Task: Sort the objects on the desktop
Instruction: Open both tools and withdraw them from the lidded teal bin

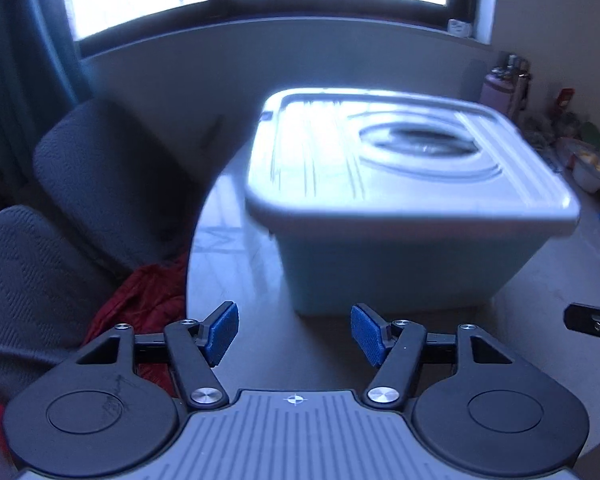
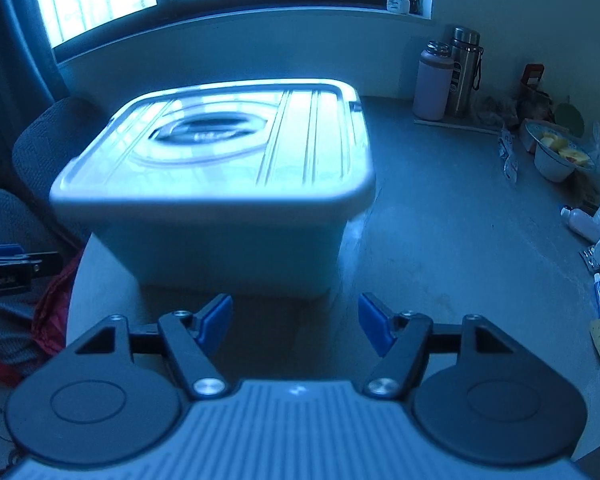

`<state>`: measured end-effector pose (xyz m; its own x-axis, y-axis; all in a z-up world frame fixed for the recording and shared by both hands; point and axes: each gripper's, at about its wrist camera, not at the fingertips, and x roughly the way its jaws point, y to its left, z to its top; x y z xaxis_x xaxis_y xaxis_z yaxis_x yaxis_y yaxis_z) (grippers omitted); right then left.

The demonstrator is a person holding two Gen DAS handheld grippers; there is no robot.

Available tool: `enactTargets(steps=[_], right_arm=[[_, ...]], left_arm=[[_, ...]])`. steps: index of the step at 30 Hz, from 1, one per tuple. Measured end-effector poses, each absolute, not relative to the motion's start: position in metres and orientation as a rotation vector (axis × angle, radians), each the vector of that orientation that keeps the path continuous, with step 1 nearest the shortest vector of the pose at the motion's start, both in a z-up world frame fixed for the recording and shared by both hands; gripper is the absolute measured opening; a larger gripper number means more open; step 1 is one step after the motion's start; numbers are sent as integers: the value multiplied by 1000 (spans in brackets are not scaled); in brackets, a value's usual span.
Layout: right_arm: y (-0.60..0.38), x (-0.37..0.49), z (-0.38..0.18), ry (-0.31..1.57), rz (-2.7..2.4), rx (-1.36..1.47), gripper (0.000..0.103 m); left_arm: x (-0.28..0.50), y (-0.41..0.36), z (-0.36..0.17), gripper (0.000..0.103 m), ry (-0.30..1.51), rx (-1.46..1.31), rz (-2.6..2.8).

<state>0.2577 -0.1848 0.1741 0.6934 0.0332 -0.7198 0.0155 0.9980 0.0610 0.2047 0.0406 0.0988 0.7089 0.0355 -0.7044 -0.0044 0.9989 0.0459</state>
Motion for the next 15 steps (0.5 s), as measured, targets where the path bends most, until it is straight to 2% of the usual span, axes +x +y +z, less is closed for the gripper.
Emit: enactTargets(steps=[6,15], right_arm=[[-177,223,149,751,-11,106,70],[-167,197,131,653,-49,82,70]], left_arm=[[166,18,71,65,740,114,27],[137,19,44,65,669,48,70]])
